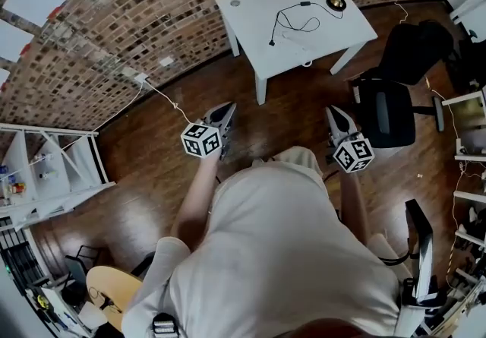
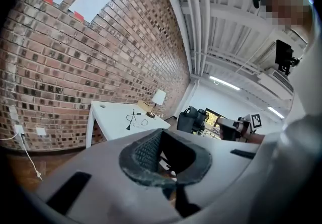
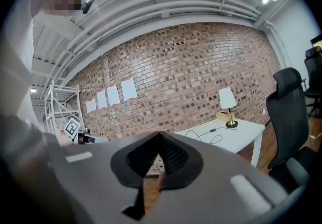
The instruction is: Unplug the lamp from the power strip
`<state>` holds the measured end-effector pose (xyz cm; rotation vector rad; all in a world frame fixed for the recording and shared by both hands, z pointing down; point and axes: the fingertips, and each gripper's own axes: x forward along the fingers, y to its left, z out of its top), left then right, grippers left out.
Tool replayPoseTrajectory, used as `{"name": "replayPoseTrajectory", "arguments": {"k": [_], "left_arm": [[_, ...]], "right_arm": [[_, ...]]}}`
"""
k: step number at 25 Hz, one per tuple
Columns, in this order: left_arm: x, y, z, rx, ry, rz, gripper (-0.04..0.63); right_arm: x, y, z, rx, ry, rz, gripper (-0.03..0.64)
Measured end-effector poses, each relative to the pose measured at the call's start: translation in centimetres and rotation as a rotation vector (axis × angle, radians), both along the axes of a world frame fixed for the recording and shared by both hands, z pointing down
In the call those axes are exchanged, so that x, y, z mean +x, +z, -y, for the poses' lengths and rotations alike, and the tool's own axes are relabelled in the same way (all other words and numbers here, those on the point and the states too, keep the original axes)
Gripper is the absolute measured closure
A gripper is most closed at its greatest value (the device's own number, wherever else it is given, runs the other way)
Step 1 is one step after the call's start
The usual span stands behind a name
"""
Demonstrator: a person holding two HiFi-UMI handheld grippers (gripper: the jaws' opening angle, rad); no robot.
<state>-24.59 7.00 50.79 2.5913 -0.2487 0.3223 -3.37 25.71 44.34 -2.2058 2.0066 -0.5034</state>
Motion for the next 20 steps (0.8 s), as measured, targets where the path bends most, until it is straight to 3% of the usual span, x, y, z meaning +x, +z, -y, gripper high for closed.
{"name": "replayPoseTrajectory", "arguments": {"k": [4,9,14,20], "left_arm": [[0.7,0.6,2.6,-0.012,-0.011,0.016,0.594],[3.4,2.4,5.3,-0.041,-0.023,0.056,0.594],[6.2,5.1,6.8,-0.097,-0.061,0.117,0.594],[10.5,7.0,11.2,-0.075,-0.135,0.223,0.594]], "right_arm": [[1.4,-1.4,2.4,0.033,0.001,0.016,0.618],[3.8,-0.3,6.6,-0.014,-0.087,-0.043,0.623],[8.8,4.2,11.4,-0.118,-0.11,0.023,0.623],[13.8,4.8,20.3,-0.132,-0.237,0.045,0.623]]}}
